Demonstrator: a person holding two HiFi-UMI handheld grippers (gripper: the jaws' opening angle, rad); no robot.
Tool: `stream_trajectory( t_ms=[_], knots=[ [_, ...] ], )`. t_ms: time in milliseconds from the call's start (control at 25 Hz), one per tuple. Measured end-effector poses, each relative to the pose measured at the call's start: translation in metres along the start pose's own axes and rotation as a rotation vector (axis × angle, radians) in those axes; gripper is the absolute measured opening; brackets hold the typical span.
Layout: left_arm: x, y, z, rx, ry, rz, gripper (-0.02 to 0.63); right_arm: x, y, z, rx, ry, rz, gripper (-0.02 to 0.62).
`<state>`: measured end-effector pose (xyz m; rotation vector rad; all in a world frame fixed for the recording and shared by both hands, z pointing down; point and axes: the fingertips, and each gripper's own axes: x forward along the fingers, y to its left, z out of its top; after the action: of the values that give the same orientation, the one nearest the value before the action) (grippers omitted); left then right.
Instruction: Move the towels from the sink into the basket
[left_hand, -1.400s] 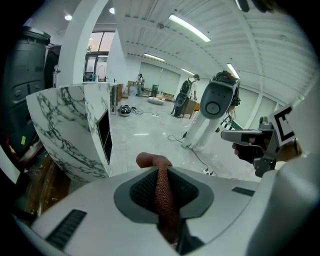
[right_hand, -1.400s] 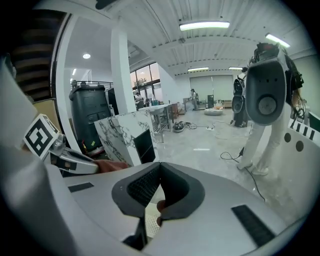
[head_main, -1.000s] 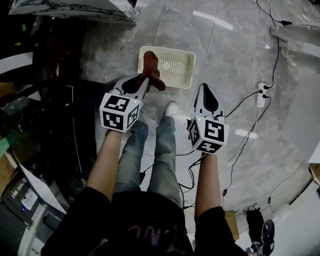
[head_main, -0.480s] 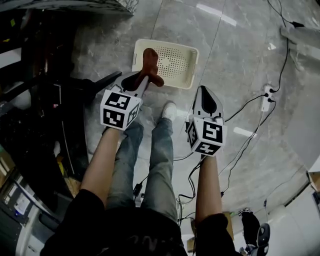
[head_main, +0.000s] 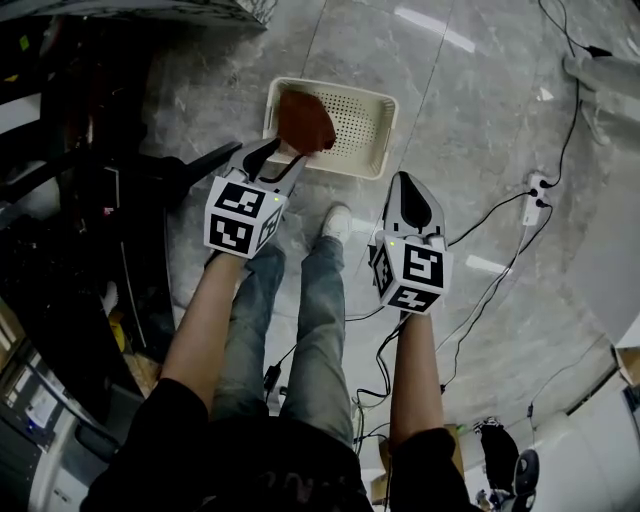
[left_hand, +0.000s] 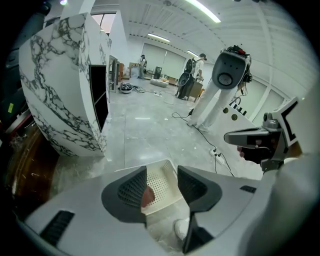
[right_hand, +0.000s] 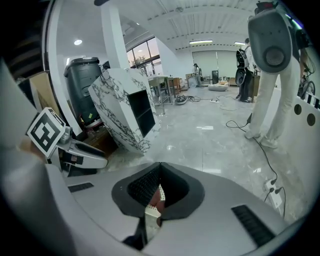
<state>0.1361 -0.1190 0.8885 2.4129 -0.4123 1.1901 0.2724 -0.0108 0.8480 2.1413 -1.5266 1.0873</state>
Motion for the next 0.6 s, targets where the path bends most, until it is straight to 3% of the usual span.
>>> stream_trajectory(
  t_ms=[480, 600],
  knots=[
    [-0.015, -0.005, 0.003, -0.011, -0.020, -0.012, 0.204, -0.012, 0.008, 0.006, -0.001, -0.015, -0.003, 0.015],
    [-0.021, -0.008, 0.004, -0.020, -0.022, -0.012, 0.179, -0.016, 0.010, 0.012, -0.003, -0.022, 0.002, 0.015]
  ],
)
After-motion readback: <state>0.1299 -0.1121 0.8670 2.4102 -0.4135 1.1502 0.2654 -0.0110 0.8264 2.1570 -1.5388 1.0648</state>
